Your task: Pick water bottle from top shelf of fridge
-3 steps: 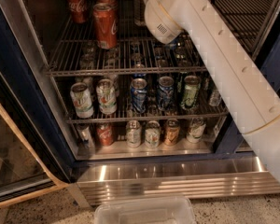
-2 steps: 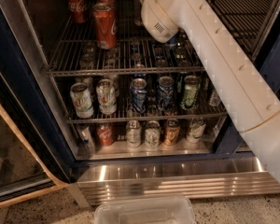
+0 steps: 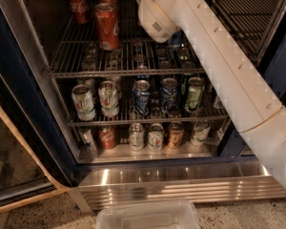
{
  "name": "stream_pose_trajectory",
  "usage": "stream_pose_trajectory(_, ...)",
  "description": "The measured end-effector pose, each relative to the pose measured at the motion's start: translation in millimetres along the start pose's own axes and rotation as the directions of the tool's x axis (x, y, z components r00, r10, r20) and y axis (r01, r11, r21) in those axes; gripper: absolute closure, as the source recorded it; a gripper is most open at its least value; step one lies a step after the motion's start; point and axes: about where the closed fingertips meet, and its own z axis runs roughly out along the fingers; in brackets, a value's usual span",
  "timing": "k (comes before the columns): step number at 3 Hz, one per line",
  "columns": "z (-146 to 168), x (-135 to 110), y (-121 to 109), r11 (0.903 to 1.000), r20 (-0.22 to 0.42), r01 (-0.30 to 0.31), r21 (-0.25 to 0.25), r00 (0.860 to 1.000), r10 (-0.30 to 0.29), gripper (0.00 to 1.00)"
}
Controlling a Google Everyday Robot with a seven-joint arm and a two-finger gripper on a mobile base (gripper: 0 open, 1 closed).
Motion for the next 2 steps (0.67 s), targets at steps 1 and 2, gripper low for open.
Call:
stream_pose_trajectory(1,4.3,5.9,2.1,1.0000,-0.017,0.010,0.000,1.000,-0.010,0.36)
stream_pose_trajectory(2,9.4,14.2,0.6,0.9997,-0.038,0.020,0.011,0.999,-0.020,0.36)
